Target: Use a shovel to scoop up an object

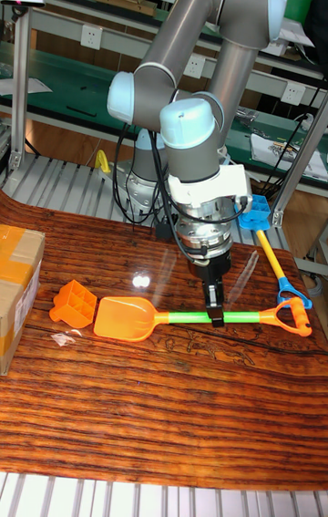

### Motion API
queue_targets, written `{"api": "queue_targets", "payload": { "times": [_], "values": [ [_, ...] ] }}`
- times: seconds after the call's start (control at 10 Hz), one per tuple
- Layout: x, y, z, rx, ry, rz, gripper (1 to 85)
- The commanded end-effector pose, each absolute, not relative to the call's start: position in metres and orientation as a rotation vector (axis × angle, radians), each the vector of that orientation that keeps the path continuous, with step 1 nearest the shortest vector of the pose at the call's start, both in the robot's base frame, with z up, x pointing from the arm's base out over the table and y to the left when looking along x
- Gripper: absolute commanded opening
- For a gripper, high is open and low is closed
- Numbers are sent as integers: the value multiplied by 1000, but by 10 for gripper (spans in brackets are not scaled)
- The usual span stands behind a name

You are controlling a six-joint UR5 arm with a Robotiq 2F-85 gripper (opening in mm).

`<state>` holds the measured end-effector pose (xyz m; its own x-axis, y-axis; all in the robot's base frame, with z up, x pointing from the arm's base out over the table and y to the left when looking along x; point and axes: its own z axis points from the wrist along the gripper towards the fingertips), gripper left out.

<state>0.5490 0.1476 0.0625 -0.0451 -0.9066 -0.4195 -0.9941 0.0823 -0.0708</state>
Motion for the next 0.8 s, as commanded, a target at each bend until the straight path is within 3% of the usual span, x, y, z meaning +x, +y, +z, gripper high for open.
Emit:
{"api": "queue_targets", "payload": {
  "times": [0.0,0.7],
  "values": [
    [549,147,64,-1891,2002,341,13],
    [549,154,68,-1844,2016,380,13]
  ]
}}
